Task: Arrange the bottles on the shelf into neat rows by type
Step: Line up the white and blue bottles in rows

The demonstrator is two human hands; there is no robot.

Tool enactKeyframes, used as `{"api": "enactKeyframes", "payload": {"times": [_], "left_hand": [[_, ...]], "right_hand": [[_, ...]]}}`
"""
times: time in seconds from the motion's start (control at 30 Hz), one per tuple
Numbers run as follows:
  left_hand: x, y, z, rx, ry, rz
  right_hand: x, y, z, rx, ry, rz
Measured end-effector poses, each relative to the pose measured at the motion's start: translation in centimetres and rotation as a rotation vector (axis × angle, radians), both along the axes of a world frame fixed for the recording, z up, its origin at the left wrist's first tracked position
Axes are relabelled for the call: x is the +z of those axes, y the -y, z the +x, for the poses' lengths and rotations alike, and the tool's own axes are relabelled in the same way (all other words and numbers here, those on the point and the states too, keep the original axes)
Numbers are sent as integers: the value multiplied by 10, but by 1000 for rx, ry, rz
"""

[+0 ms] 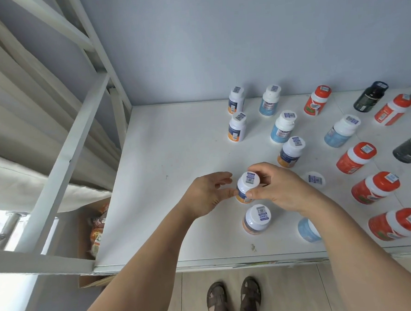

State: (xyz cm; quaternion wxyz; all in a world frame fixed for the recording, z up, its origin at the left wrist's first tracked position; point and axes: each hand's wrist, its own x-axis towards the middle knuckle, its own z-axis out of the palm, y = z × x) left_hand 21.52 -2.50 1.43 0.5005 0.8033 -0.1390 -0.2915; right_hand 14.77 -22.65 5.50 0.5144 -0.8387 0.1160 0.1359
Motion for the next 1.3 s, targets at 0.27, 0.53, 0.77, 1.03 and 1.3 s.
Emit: {"api": "enactKeyframes", "payload": {"times": [0.27,0.53,0.77,1.03,1.3], "left_hand": [[12,11,30,63,-46,-79],[20,28,72,154,-14,-39],[5,41,96,190,4,11],[12,56,120,142,-28,-78],[25,56,135,7,-207,-253]], "right_hand": [[37,21,56,-100,124,25],[27,27,137,-26,137,-171],[3,24,164,-73,101,-266],[23,34,175,-28,119,-79],[43,40,184,-27,102,-46]]}}
